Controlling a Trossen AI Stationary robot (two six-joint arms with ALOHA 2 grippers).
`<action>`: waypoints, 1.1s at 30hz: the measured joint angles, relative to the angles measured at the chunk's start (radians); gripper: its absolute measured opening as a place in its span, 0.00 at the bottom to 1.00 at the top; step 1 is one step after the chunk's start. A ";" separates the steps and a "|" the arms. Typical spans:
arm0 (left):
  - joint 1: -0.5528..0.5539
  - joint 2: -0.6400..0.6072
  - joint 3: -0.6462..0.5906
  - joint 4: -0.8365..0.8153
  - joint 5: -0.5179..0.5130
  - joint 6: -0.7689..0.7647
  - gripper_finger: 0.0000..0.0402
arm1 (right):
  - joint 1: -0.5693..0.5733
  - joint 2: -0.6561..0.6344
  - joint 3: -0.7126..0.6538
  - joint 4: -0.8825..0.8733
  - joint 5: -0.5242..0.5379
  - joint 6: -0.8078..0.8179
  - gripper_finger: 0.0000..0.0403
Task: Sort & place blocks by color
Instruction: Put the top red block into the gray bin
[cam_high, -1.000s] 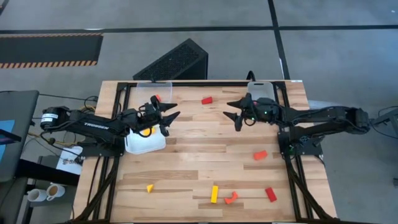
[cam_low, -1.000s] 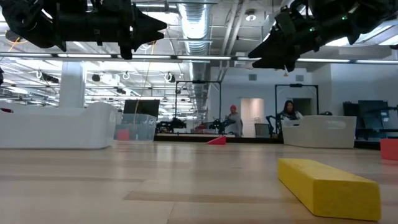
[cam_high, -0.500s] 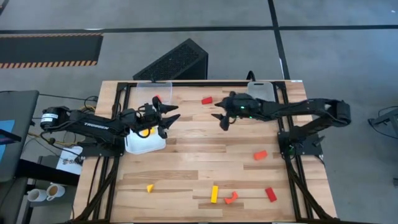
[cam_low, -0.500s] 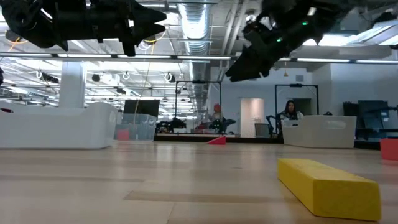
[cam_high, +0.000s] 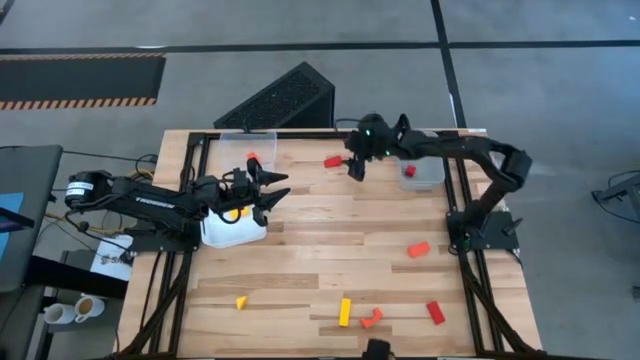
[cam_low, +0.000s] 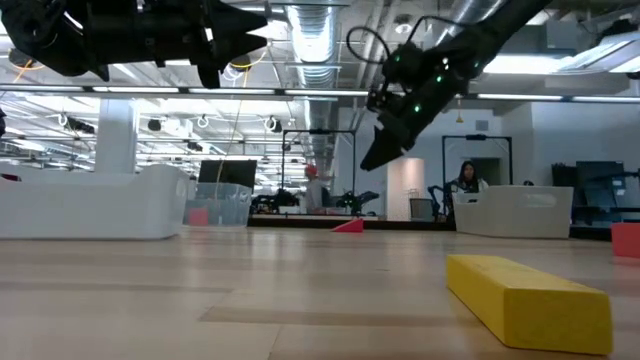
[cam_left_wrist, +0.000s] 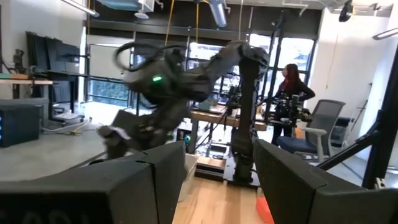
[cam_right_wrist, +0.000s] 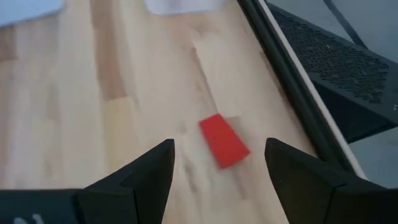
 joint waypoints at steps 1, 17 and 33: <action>0.000 0.000 0.000 0.000 0.000 0.000 0.44 | -0.019 0.020 0.014 -0.001 -0.016 -0.020 0.68; 0.000 0.000 0.000 -0.038 0.003 0.007 0.44 | -0.051 0.389 0.388 -0.298 -0.002 -0.240 0.68; 0.000 0.000 0.000 -0.062 0.006 0.018 0.44 | -0.012 0.548 0.544 -0.499 0.044 -0.271 0.55</action>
